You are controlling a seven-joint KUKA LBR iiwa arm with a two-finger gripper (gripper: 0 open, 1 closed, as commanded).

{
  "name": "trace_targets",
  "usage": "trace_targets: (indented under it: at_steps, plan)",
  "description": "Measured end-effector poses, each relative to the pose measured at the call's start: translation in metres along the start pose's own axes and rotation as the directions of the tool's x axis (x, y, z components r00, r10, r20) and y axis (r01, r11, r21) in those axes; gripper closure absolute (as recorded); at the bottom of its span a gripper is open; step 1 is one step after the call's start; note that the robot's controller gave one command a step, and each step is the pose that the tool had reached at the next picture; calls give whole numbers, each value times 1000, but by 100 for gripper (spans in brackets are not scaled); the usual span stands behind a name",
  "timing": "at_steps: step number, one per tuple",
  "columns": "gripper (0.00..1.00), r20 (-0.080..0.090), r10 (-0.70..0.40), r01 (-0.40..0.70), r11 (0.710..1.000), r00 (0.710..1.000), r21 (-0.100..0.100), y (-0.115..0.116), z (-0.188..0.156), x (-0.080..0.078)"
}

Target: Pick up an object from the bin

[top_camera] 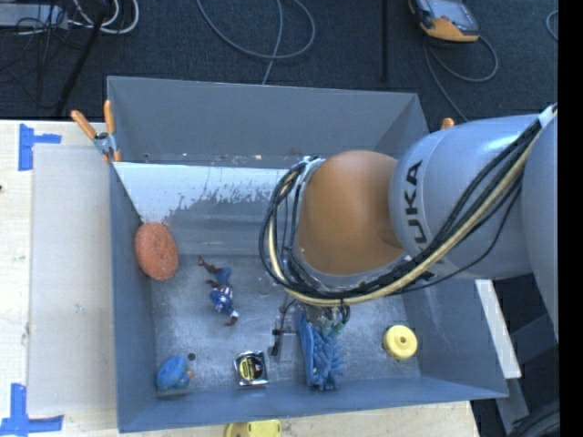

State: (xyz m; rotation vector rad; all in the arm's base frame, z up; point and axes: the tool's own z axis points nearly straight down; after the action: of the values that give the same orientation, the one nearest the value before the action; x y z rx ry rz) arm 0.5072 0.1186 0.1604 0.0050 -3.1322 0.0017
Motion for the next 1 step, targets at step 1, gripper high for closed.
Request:
trace_targets:
  at_steps: [1]
  plan:
    - [0, 8, 4, -4, 1000, 1000, -1, -1, -5, -2]
